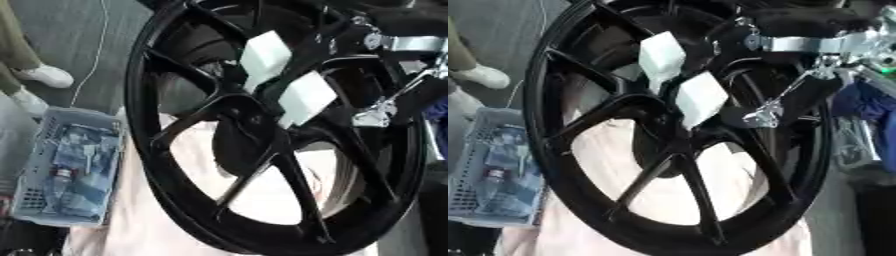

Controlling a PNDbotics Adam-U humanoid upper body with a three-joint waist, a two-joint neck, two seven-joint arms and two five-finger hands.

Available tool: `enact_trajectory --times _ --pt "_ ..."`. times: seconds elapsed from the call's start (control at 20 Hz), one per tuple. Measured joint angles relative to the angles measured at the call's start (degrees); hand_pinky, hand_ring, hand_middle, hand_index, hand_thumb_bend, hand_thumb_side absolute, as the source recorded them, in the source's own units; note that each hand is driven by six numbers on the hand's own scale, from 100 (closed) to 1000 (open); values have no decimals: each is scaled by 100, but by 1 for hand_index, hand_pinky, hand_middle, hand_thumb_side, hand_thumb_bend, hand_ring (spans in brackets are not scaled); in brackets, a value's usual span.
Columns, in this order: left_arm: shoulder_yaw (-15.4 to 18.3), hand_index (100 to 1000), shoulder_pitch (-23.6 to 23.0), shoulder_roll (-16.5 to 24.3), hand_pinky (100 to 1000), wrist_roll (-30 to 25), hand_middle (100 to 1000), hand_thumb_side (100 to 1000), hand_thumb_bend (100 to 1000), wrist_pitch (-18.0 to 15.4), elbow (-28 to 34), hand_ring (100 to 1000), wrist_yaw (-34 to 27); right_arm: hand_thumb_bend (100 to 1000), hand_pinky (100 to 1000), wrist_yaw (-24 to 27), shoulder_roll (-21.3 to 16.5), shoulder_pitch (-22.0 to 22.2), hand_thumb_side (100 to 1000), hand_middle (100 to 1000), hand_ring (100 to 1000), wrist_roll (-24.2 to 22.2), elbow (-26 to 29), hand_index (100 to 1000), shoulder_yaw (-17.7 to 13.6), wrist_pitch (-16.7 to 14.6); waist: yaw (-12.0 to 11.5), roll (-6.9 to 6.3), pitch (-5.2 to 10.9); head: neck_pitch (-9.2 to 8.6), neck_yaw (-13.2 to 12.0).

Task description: Pull the pin out of the wheel hub.

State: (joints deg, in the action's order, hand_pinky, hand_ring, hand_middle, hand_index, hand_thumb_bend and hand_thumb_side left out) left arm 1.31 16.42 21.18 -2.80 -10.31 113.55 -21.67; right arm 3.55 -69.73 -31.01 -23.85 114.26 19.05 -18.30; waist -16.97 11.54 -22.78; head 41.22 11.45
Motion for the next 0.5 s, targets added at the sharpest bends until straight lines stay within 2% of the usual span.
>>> enact_trajectory --times 0.5 --pt "1 734 1 -37 809 34 518 700 100 27 0 656 8 269 705 -94 99 37 100 728 887 127 0 848 113 160 -33 26 -33 0 -19"
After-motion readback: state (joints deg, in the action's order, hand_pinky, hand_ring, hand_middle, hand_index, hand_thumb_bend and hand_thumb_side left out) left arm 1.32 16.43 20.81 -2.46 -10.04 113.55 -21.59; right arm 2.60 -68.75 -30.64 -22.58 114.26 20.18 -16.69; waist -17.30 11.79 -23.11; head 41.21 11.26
